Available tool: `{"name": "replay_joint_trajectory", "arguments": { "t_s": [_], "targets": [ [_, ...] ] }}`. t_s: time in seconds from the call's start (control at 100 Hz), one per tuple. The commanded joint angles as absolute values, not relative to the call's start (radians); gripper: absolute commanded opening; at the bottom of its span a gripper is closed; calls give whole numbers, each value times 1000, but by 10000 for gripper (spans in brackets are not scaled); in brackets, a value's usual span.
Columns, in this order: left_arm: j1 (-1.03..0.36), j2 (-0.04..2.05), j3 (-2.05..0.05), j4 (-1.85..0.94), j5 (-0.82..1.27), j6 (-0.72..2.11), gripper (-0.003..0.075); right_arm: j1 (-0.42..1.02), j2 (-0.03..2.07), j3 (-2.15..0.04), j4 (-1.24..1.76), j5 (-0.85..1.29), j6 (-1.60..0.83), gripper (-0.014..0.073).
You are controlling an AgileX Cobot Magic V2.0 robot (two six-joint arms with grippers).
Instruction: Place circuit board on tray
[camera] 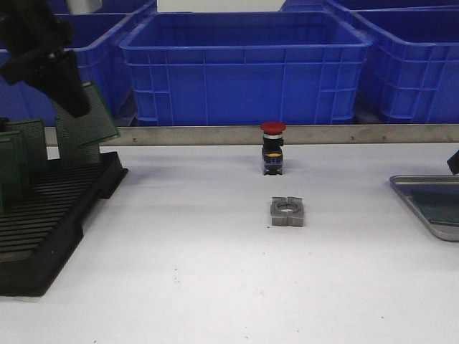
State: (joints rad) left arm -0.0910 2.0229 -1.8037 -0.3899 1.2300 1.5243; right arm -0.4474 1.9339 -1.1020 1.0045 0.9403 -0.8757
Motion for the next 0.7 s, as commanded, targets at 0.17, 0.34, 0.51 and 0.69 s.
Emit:
{"name": "replay_joint_trajectory", "arguments": {
  "t_s": [0.17, 0.34, 0.51, 0.69],
  "targets": [
    [-111, 1888, -1838, -769, 1272, 1398, -18, -453, 1880, -1126, 1047, 981, -883, 478],
    [-214, 1880, -1838, -777, 1272, 1382, -18, -453, 1880, -1126, 1052, 983, -883, 478],
    [-352, 1880, -1838, -777, 1272, 1382, -18, -453, 1880, -1126, 1059, 986, -883, 478],
    [-485, 1904, -1838, -777, 1272, 1382, -18, -453, 1880, -1126, 1059, 990, -884, 478]
  ]
}}
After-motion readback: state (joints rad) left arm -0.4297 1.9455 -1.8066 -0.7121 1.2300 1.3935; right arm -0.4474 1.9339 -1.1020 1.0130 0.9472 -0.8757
